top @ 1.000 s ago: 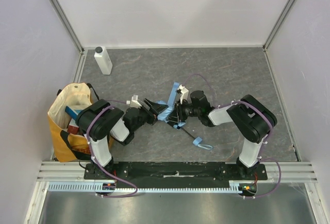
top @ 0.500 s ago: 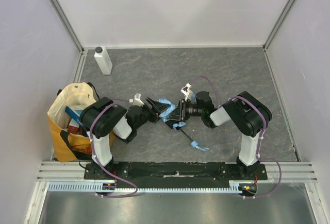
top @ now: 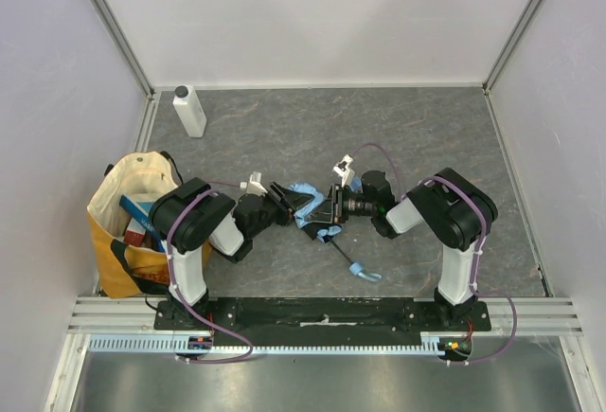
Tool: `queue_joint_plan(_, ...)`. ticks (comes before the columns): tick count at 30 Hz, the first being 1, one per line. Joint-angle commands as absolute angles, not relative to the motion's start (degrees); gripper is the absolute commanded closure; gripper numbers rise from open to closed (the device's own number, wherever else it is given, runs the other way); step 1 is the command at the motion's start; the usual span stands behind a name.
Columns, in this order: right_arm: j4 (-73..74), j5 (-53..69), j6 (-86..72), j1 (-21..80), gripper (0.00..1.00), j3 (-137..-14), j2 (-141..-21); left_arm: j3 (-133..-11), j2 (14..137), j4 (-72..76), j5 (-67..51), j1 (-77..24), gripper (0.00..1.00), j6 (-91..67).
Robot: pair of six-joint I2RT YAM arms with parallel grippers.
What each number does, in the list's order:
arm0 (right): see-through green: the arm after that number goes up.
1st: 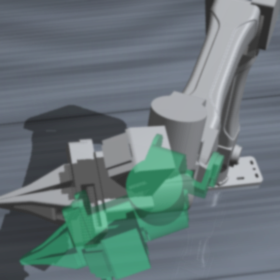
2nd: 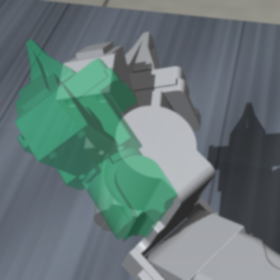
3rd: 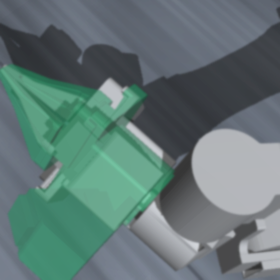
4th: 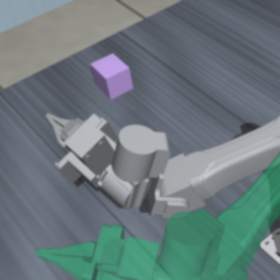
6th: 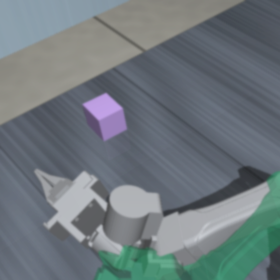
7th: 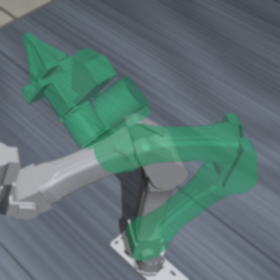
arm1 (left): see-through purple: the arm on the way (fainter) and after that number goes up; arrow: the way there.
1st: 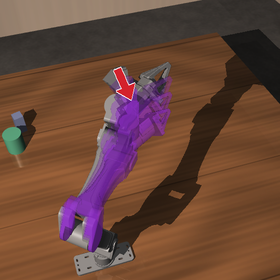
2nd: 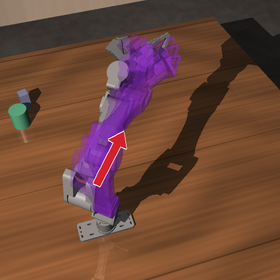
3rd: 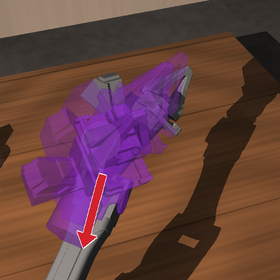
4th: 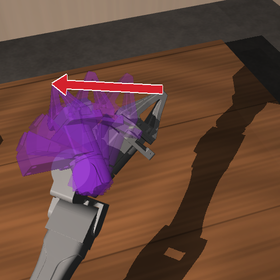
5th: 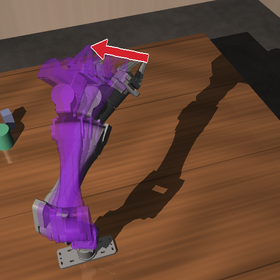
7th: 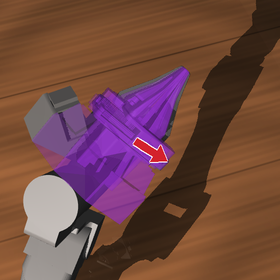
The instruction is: Put away the umbrella
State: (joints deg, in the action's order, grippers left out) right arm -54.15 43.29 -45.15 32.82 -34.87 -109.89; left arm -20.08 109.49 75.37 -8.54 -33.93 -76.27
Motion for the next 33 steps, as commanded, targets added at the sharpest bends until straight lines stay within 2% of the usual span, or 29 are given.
queue_joint_plan(1,-62.1,51.6,-45.7,34.5,1.00,-35.3,-110.4,-21.0,110.1,76.0,-5.5,-34.9,0.90,-74.6)
queue_joint_plan(3,-57.4,50.3,-42.8,34.5,1.00,-35.5,-110.0,-20.4,110.1,76.5,-4.9,-35.1,0.98,-74.3)
queue_joint_plan(5,-51.0,48.0,-38.7,34.5,1.00,-36.3,-109.4,-20.0,110.7,76.7,-4.7,-35.2,0.98,-74.2)
queue_joint_plan(6,-47.7,46.7,-37.0,34.5,0.95,-36.6,-108.6,-19.8,110.9,77.1,-4.8,-35.2,0.98,-74.3)
queue_joint_plan(8,-38.1,42.1,-31.8,34.5,0.76,-38.1,-106.7,-19.3,111.9,77.8,-4.7,-35.2,0.98,-74.6)
queue_joint_plan(15,-6.4,23.0,-15.7,35.6,0.23,-44.5,-97.6,-17.9,112.1,75.9,-3.8,-35.3,0.98,-76.2)
queue_joint_plan(19,-0.5,13.9,-9.9,38.8,0.02,-45.9,-92.0,-18.4,109.1,69.7,-3.3,-35.2,0.98,-75.9)
queue_joint_plan(23,-0.4,11.1,-6.2,43.6,0.02,-47.9,-90.7,-19.3,105.6,63.6,-2.5,-35.4,0.98,-75.4)
queue_joint_plan(29,-0.8,9.1,-3.3,49.4,0.02,-53.3,-95.4,-20.0,103.8,59.0,-2.8,-35.6,0.98,-75.8)
queue_joint_plan(33,-1.1,1.9,-0.9,54.1,0.02,-54.8,-96.1,-21.6,102.3,51.8,-2.5,-35.6,0.98,-76.3)
